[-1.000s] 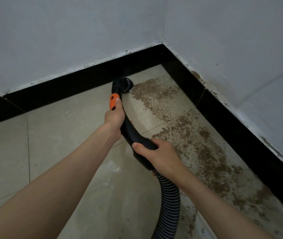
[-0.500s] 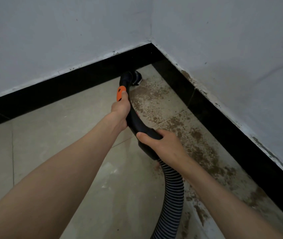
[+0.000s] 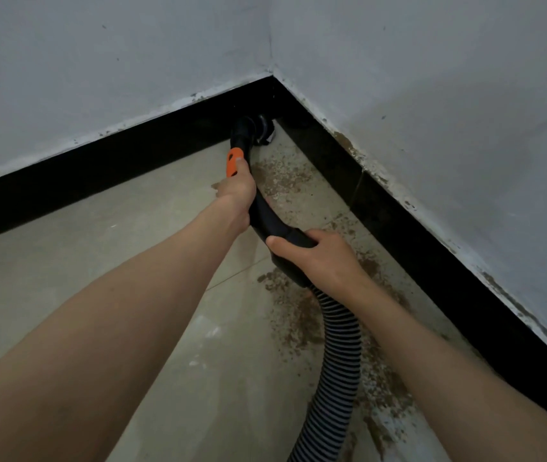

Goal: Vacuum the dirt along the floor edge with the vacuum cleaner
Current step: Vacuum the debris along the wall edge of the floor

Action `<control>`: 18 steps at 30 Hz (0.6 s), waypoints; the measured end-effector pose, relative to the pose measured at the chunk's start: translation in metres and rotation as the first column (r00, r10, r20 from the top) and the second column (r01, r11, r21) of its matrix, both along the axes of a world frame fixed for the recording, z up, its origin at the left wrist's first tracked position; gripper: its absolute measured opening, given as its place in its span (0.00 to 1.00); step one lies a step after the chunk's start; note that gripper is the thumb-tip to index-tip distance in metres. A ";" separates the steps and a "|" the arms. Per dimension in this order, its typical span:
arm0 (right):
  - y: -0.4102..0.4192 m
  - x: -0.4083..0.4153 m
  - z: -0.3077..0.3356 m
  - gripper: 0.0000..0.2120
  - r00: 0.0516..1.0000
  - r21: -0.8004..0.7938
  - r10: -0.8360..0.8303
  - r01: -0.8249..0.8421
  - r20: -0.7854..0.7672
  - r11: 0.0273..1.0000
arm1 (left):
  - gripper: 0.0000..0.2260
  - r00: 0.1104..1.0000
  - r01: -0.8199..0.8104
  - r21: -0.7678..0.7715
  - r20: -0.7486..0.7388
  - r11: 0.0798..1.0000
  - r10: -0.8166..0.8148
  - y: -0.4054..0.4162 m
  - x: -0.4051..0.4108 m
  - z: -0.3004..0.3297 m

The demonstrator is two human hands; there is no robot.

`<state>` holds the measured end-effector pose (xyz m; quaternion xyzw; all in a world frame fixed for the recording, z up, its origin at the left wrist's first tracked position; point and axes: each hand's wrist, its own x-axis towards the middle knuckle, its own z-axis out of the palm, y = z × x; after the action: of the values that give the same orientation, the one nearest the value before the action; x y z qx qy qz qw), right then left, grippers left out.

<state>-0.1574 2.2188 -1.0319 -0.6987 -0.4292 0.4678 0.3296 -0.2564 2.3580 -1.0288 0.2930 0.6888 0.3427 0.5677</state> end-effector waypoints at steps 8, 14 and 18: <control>-0.002 -0.005 -0.003 0.32 0.987 -0.006 0.021 -0.020 0.162 1.000 | 0.30 0.999 -0.049 0.041 -0.007 0.998 0.049 0.001 -0.001 -0.009; -0.003 -0.001 0.002 0.26 0.998 -0.018 0.051 -0.052 -0.029 0.998 | 0.31 0.998 0.016 0.009 0.062 1.000 -0.017 0.004 -0.003 -0.005; 0.002 0.003 0.006 0.21 0.966 -0.176 0.046 -0.093 -0.253 0.980 | 0.31 0.992 0.016 -0.009 0.126 1.000 -0.015 0.001 -0.007 -0.002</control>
<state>-0.1547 2.2210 -1.0262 -0.6470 -0.3636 0.6007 0.2972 -0.2633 2.3592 -1.0307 0.2732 0.6509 0.3529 0.6141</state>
